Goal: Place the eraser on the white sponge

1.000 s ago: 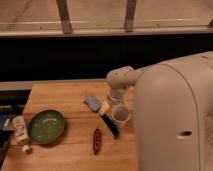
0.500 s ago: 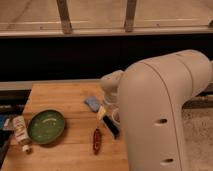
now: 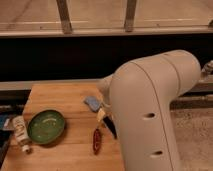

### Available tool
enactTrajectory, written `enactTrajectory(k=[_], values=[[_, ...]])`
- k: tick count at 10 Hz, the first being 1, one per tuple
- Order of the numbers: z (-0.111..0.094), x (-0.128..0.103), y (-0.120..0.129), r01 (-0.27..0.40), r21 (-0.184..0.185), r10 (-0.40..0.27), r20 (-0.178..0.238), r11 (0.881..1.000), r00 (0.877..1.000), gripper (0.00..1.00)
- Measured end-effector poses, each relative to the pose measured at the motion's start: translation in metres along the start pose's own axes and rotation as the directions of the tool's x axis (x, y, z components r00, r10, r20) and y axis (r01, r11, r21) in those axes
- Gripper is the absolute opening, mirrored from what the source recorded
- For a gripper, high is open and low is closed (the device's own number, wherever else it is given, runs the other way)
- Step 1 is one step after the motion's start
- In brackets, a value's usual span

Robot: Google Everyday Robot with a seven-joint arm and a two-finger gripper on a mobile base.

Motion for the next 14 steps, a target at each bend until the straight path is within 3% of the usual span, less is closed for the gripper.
enactTrajectory(k=[4,5,10,12,14], values=[[0.003,-0.006,0.006,0.016,0.012,-0.016,-0.017,1.0,1.0,0.78],[0.004,-0.006,0.006,0.017,0.012,-0.017,-0.021,1.0,1.0,0.71],[0.006,-0.004,0.008,0.01,0.018,-0.01,-0.031,1.0,0.999,0.18],[0.001,-0.005,0.004,-0.01,0.003,0.01,-0.016,1.0,1.0,0.02],[-0.018,-0.008,-0.006,-0.027,-0.008,0.027,0.027,1.0,0.999,0.0]])
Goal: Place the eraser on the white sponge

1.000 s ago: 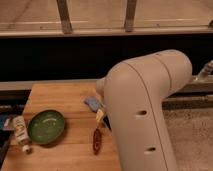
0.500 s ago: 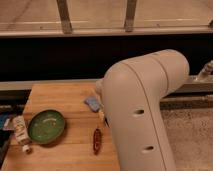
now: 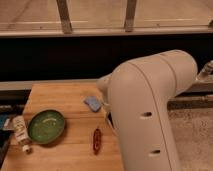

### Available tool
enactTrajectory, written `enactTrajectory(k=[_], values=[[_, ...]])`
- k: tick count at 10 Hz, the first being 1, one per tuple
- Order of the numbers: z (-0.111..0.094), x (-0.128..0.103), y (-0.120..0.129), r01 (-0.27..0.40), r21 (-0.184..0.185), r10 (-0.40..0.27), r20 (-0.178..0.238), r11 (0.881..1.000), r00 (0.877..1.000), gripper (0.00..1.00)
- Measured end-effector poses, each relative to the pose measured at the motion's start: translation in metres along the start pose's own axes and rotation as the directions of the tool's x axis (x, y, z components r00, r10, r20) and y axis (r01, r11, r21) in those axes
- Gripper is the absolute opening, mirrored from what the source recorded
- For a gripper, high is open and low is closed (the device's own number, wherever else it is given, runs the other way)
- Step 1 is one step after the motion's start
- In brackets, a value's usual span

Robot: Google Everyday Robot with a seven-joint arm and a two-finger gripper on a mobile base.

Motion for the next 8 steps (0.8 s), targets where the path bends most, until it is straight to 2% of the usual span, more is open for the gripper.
enactTrajectory(k=[2,4,6,8], values=[[-0.034,-0.011,-0.013,-0.027,-0.018,0.028,0.08,0.999,0.996,0.0],[-0.057,-0.026,-0.031,-0.048,-0.036,0.053,0.144,0.998,0.988,0.0],[-0.069,-0.042,-0.029,-0.039,-0.041,0.046,0.182,0.998,0.982,0.0],[-0.075,-0.068,-0.015,-0.007,-0.043,0.016,0.203,0.999,0.979,0.0]])
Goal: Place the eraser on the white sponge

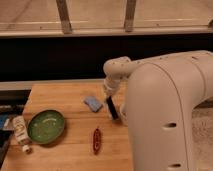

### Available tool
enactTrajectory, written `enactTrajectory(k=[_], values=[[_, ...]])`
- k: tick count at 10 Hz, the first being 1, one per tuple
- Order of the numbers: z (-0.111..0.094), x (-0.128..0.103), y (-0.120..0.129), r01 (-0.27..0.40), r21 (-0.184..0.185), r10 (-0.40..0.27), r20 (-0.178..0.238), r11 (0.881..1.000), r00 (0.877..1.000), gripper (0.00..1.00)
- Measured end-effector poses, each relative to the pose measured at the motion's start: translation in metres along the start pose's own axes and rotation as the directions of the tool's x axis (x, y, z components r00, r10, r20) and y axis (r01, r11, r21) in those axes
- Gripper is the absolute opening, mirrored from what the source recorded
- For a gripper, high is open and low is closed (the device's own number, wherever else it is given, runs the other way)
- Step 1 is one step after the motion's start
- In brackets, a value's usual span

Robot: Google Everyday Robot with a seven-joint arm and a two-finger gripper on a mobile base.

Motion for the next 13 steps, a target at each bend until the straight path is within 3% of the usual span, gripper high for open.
enactTrajectory(k=[9,13], values=[[0.021,-0.043,0.043,0.143,-0.073,-0.141,0.021,0.987,0.99,0.0],[0.042,-0.06,0.056,0.183,-0.079,-0.183,0.008,0.98,0.983,0.0]])
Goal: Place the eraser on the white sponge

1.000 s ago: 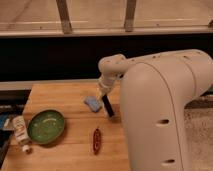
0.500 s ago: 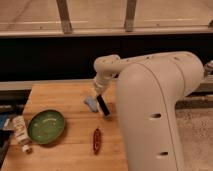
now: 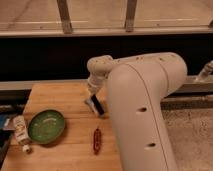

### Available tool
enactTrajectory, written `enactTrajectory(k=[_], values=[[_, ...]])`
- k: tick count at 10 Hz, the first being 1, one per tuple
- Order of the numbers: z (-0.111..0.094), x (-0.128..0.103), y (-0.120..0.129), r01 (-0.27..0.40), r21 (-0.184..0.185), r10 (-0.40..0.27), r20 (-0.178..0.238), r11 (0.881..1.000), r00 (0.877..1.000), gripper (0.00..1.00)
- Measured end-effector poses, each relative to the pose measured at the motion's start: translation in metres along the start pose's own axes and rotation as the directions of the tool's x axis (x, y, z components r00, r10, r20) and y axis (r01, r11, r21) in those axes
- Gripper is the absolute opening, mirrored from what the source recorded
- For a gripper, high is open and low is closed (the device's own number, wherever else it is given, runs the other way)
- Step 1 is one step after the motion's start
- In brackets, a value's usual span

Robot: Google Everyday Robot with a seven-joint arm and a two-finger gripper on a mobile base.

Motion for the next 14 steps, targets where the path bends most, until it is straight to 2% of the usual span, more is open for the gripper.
enactTrajectory(k=[3,8,10,12,13,14], values=[[0.008,-0.007,-0.01,-0.01,0.028,0.01,-0.009,1.0,1.0,0.0],[-0.011,-0.011,-0.024,-0.037,0.084,0.035,0.023,0.996,0.999,0.0],[-0.012,-0.012,-0.029,-0.046,0.102,0.044,0.026,0.994,0.999,0.0],[-0.002,-0.018,-0.033,-0.054,0.11,0.052,0.021,0.992,0.998,0.0],[0.007,-0.021,-0.039,-0.071,0.106,0.07,0.017,0.992,0.997,0.03],[0.011,-0.022,-0.043,-0.082,0.094,0.081,0.012,0.992,0.997,0.1]])
